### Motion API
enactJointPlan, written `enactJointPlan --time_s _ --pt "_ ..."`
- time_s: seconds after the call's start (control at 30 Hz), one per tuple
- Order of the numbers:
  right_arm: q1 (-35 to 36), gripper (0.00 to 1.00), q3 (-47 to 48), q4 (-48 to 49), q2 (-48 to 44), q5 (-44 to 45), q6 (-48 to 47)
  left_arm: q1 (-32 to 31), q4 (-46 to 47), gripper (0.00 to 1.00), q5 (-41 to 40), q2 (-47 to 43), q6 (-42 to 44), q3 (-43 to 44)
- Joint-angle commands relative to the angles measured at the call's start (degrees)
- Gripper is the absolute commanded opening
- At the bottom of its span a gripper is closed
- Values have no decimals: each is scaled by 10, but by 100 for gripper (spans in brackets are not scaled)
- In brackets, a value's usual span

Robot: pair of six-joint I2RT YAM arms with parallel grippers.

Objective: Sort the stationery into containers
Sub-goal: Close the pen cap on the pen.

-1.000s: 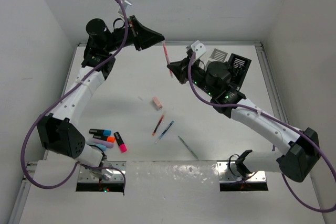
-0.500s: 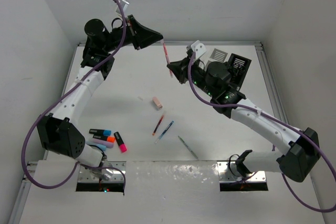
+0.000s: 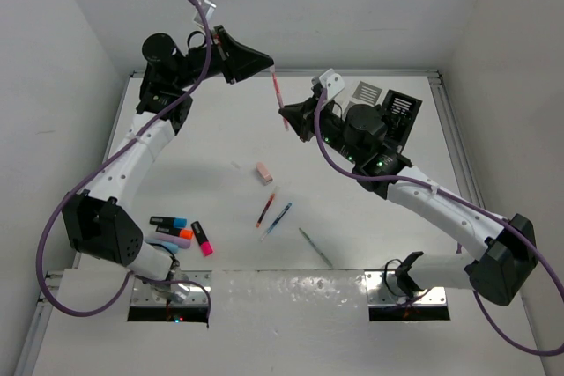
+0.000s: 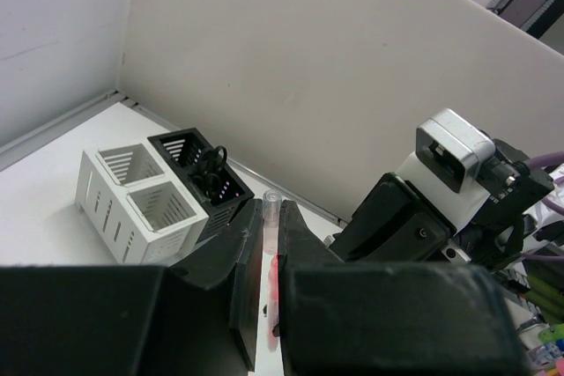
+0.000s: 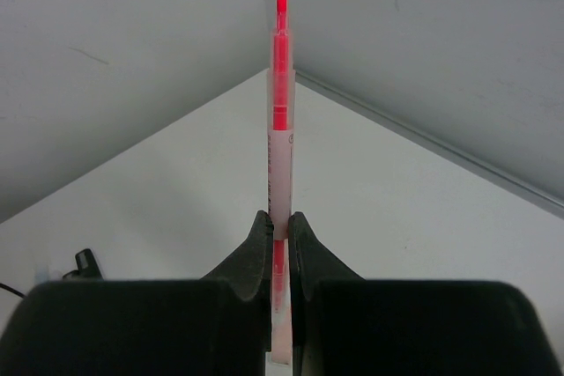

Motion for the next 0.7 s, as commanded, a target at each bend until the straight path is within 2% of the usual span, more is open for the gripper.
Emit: enactJointPlan --time_s 0.0,0.67 --pt "4 0 25 24 -1 1 5 2 -6 0 0 -22 17 -8" --pt "4 0 29 31 6 7 12 -15 8 0 -1 -40 11 -49"
